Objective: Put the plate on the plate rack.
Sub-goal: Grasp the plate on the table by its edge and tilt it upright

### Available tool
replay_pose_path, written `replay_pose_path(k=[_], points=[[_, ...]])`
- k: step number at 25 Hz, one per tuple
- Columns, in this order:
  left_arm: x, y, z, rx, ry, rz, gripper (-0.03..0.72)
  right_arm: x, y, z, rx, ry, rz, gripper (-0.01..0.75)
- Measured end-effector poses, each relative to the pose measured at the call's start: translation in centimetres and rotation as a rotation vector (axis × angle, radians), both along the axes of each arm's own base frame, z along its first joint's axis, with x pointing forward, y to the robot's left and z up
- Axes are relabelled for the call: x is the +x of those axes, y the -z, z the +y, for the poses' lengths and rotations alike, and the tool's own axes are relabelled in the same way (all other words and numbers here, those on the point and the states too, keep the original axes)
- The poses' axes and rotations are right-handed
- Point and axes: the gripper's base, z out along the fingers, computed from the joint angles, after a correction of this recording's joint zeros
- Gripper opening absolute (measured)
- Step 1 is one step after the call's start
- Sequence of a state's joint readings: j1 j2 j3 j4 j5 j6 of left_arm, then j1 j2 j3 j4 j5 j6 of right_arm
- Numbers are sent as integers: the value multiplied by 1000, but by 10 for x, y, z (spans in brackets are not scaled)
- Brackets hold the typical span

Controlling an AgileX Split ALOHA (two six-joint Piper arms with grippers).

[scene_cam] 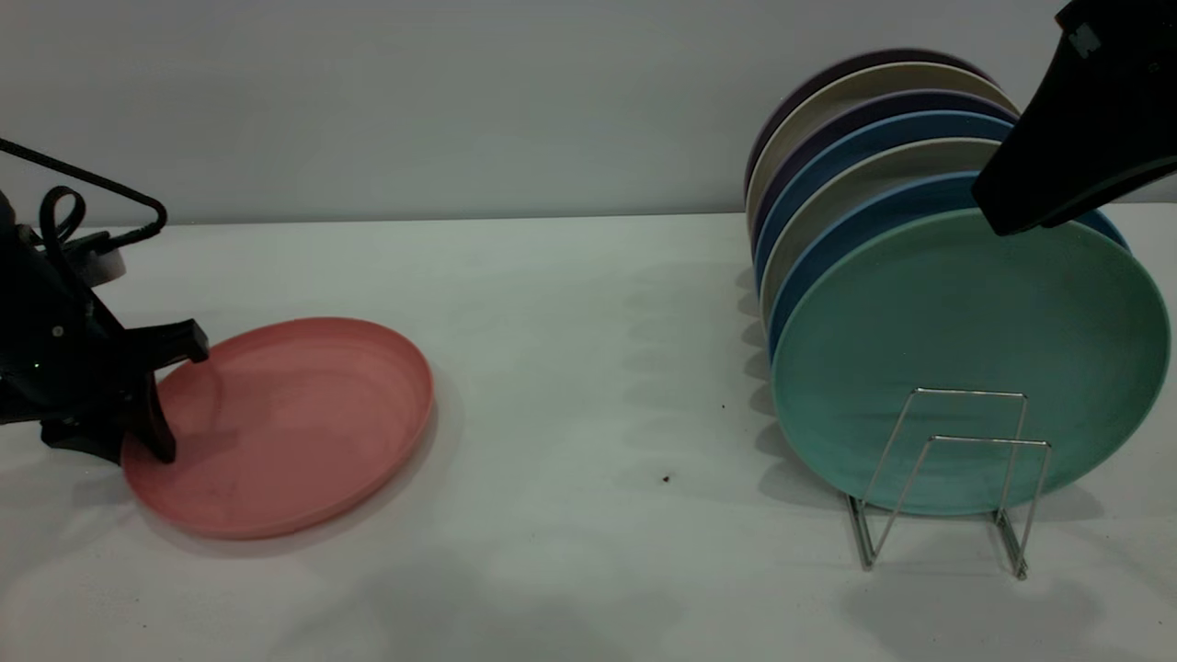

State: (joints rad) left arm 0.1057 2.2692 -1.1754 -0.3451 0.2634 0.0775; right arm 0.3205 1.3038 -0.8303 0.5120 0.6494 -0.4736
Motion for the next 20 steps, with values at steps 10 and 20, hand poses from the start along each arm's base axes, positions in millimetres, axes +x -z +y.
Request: replay_pose_path(k=[10, 20], points=[[3, -19, -1, 35, 198, -56, 45, -2, 0, 2, 21, -25, 17, 243], [1, -73, -3, 84, 435, -141, 23, -4, -4, 9, 46, -148, -42, 243]])
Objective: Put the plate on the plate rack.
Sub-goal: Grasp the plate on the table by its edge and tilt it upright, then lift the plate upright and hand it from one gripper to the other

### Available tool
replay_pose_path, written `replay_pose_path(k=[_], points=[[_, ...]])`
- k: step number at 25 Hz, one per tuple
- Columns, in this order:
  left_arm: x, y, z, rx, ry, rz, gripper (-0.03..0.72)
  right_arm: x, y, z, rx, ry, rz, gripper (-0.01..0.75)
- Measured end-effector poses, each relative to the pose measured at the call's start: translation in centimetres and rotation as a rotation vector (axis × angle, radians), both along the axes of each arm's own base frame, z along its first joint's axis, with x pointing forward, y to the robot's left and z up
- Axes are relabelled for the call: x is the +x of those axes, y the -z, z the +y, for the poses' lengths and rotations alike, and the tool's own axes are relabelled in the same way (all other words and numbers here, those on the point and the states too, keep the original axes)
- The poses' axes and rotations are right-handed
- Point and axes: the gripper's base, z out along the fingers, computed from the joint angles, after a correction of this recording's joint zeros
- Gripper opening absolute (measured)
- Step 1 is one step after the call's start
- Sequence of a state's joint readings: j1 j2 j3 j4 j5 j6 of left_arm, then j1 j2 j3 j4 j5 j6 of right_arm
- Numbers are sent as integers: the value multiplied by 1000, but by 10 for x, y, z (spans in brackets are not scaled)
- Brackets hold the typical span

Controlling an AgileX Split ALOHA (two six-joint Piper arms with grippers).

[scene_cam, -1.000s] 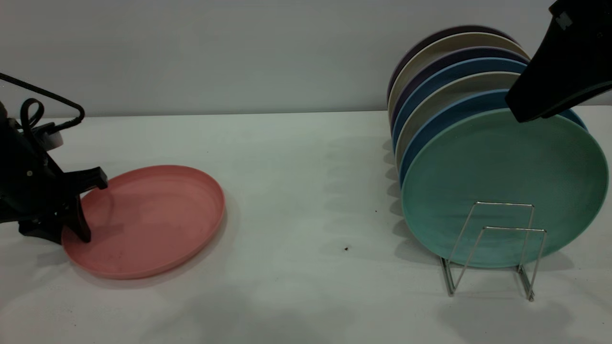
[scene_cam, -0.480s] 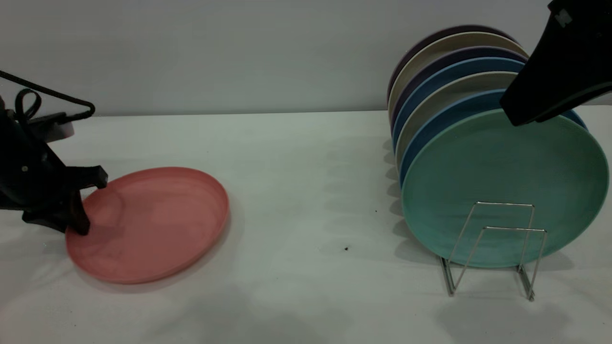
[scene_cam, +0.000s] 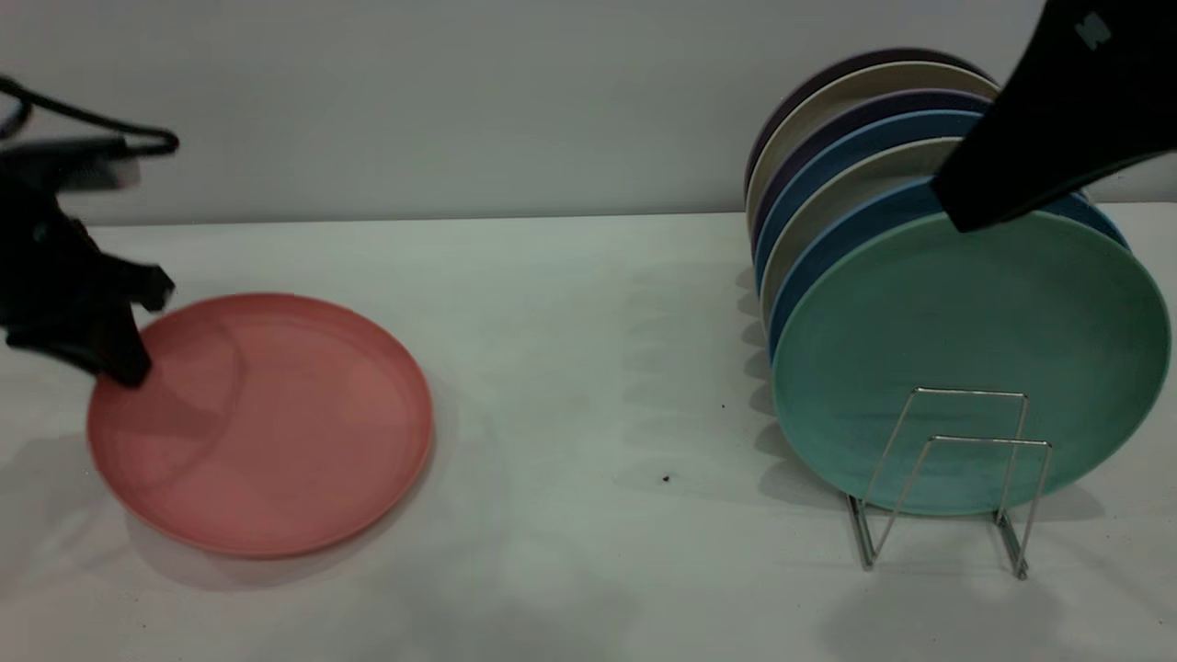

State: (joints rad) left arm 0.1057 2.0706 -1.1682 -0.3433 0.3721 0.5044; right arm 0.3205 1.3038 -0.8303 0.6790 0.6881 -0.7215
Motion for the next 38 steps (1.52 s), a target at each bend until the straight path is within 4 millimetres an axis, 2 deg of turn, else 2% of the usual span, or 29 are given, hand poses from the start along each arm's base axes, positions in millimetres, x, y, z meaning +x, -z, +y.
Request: replay_pose_path(k=[4, 8, 13, 20, 25, 31, 35, 38], points=[[-1, -21, -10, 38, 130, -52, 23, -1, -6, 6, 44, -73, -22, 243], [-5, -35, -43, 69, 357, -74, 23, 4, -7, 14, 67, -156, -22, 243], [-14, -44, -83, 86, 597, -73, 23, 13, 3, 29, 56, -248, 3, 243], [-26, -61, -114, 92, 746, -95, 23, 30, 9, 44, 59, -321, -11, 248], [-35, -68, -133, 83, 816, -89, 23, 45, 13, 52, 80, -356, -27, 319], [-47, -75, -160, 78, 900, -99, 23, 64, 31, 63, 103, -379, -14, 439], [-53, -83, -167, 76, 925, -111, 23, 73, 44, 67, 110, -389, -9, 487], [-55, -89, -166, 75, 928, -119, 23, 79, 53, 69, 103, -397, -9, 494]])
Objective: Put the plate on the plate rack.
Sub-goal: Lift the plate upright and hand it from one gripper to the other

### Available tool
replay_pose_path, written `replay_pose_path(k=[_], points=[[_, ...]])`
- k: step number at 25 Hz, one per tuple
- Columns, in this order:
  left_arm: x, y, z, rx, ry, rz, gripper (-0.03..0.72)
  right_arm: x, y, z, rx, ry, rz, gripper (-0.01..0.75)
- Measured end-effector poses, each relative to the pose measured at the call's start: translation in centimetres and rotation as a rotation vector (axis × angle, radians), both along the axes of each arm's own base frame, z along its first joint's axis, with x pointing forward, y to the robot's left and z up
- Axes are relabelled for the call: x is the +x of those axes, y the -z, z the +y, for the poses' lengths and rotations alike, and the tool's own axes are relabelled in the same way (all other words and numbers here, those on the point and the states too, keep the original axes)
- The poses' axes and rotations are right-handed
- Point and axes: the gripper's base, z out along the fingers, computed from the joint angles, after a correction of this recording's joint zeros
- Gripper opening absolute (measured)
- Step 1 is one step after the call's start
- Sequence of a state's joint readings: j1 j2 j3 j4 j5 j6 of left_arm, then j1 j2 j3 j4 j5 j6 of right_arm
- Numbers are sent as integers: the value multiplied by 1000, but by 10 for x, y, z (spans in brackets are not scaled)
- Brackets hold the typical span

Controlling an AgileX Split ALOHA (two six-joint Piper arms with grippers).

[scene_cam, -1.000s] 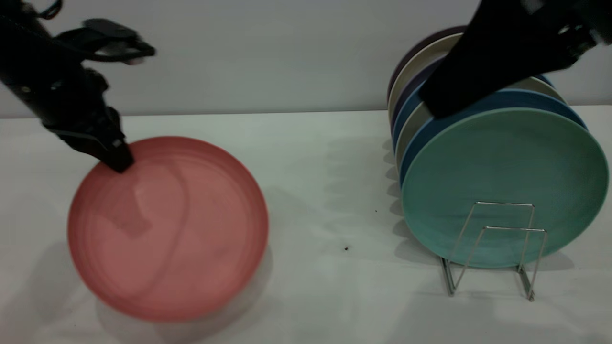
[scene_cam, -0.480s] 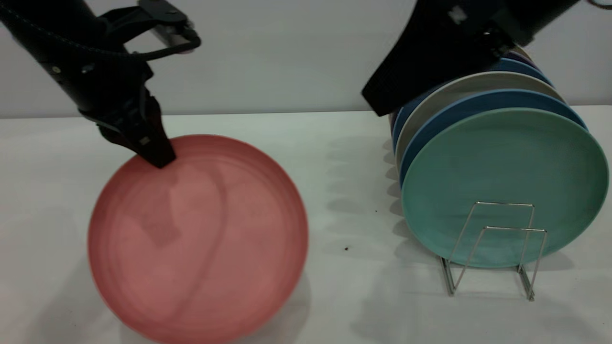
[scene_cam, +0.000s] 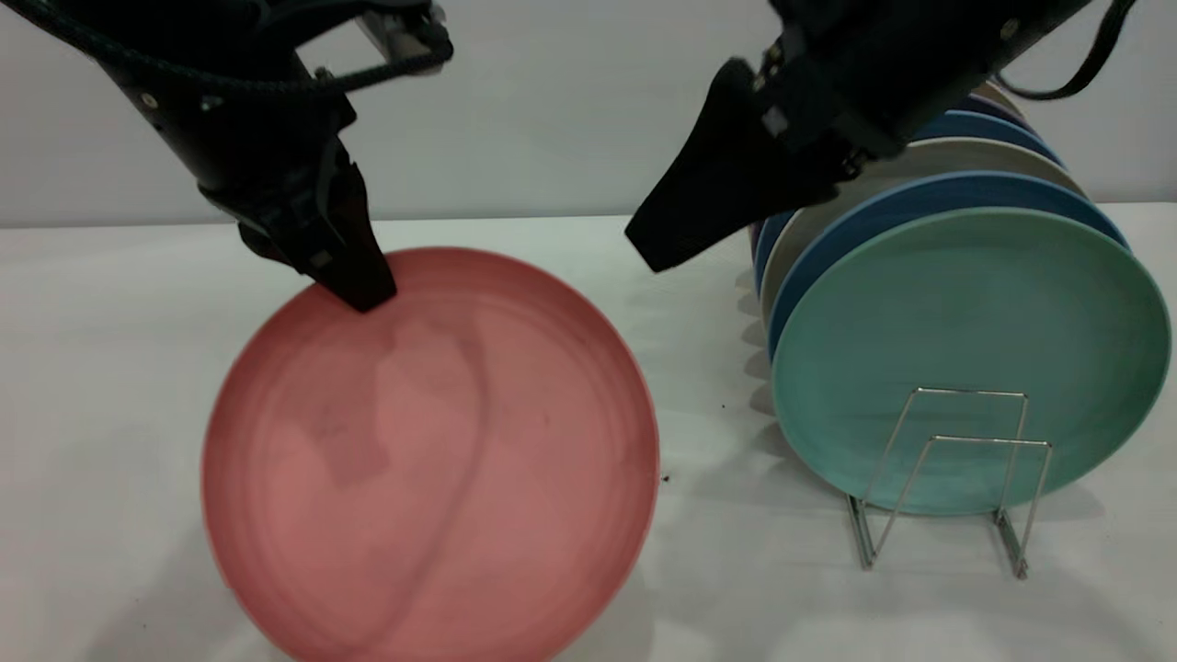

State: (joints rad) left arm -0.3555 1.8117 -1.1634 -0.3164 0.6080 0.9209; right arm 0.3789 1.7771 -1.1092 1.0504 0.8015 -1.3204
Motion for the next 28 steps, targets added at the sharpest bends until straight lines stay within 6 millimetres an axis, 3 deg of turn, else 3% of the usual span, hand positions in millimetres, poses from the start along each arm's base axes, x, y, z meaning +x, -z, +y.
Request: replay_pose_path(k=[9, 28], points=[[-4, -7, 1, -3, 7, 9, 23, 22, 24, 11, -23, 11, 10, 496], [-8, -7, -7, -61, 30, 24, 23, 34, 66, 33, -57, 7, 47, 496]])
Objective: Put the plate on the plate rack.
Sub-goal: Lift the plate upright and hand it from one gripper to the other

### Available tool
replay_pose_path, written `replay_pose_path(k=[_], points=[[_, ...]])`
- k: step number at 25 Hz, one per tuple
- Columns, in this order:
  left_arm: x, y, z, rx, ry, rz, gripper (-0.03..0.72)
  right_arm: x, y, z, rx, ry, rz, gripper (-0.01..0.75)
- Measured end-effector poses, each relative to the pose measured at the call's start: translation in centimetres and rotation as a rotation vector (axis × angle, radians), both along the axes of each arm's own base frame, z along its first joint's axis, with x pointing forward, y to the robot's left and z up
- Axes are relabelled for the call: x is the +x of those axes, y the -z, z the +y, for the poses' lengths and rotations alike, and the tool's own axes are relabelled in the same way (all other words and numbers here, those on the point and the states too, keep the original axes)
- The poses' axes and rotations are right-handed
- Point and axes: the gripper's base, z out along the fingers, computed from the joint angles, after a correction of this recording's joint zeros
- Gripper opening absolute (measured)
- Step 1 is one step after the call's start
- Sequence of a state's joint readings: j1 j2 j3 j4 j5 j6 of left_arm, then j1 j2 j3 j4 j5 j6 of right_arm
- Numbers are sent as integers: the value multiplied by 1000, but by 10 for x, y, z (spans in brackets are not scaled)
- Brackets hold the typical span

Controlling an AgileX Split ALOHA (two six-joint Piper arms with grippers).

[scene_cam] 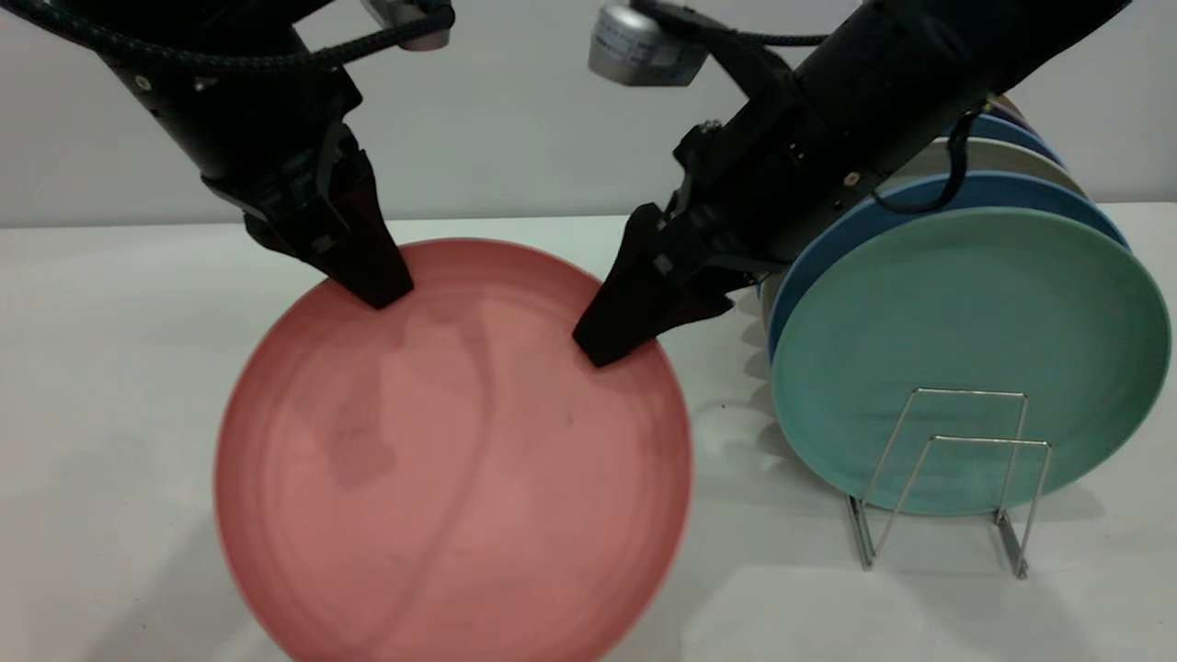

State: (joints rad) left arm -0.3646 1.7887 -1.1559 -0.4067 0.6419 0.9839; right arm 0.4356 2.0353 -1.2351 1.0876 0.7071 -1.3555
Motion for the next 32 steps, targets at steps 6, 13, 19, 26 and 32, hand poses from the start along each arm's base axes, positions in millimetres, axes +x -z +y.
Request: replay_pose_path(k=[6, 13, 19, 26, 32], points=[[0, 0, -1, -13, 17, -5, 26, -10, 10, 20, -15, -52, 0, 447], [0, -1, -2, -11, 26, -12, 39, -9, 10, 21, -22, -42, -13, 101], [-1, 0, -1, -14, 1, 15, 73, -10, 11, 20, -37, -49, -13, 102], [-8, -1, -1, -19, -59, 109, 383, -9, 12, 18, -84, -79, -30, 102], [-10, 0, 5, 38, -178, 158, 638, -6, 0, 15, -146, -99, -19, 102]])
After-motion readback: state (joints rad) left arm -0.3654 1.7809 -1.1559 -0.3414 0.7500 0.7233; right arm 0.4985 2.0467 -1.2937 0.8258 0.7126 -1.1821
